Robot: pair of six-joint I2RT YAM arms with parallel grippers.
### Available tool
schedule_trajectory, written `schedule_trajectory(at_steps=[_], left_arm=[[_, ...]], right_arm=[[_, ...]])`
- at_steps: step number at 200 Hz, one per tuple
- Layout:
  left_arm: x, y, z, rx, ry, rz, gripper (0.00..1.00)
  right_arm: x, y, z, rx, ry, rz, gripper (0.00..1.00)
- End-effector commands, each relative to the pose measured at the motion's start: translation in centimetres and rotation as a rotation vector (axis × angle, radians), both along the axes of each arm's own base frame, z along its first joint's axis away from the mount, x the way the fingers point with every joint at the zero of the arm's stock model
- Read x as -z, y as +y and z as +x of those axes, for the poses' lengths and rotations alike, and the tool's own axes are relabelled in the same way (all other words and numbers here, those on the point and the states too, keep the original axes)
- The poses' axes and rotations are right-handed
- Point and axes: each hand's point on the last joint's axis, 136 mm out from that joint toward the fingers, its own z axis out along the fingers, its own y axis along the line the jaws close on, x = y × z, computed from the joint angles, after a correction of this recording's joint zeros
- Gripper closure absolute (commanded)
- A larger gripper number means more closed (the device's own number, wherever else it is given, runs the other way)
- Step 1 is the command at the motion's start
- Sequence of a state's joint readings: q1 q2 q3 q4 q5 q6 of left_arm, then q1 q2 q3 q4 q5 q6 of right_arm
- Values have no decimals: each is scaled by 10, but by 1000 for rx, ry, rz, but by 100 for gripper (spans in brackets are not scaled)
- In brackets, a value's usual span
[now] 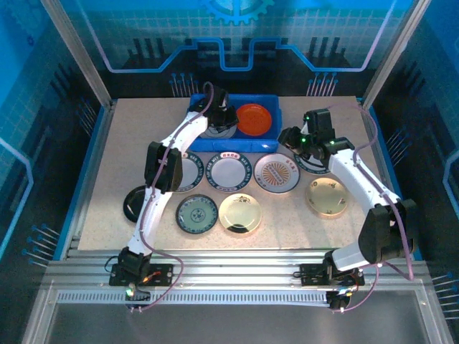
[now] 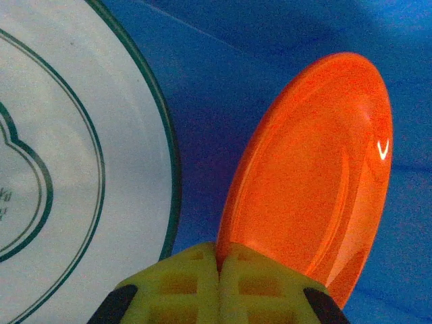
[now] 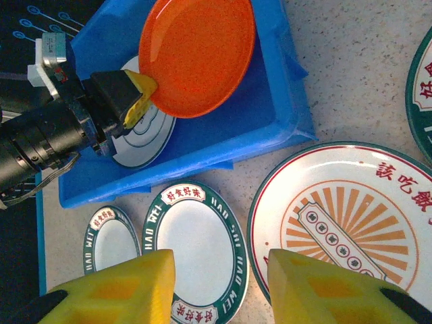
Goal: Place the plates into the plastic bin on the countertop
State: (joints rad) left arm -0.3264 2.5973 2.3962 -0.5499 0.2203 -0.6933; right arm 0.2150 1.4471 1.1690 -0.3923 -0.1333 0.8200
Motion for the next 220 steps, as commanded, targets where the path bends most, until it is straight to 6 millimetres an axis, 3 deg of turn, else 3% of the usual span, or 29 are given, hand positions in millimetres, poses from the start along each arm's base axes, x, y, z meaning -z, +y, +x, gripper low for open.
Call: schedule_trajectory(at_steps=[1, 20, 52, 86, 124, 157, 199, 220], left_arm=[[4, 0, 4, -1, 3, 7, 100], [10, 0, 4, -3, 12, 4, 100], [16, -4, 1, 10, 24, 9, 86], [21, -6, -1, 19, 30, 17, 77], [18, -7, -3, 24, 28, 25, 52], [-2, -8, -1, 38, -22, 43, 31], [-39, -12, 0, 49, -95, 38, 18], [-61, -11, -1, 47, -128, 39, 2]], right_arm=[[-7, -3, -7, 17, -22, -5, 58], [-5, -6, -10, 25, -19, -9, 58], [-2, -4, -10, 22, -14, -3, 58], [-3, -1, -10, 14, -16, -7, 58], [-6, -4, -11, 19, -23, -25, 57], [-7, -10, -15, 26, -22, -56, 56], [7, -27, -30, 45, 19, -100, 55], [17, -40, -45, 68, 49, -127, 55]])
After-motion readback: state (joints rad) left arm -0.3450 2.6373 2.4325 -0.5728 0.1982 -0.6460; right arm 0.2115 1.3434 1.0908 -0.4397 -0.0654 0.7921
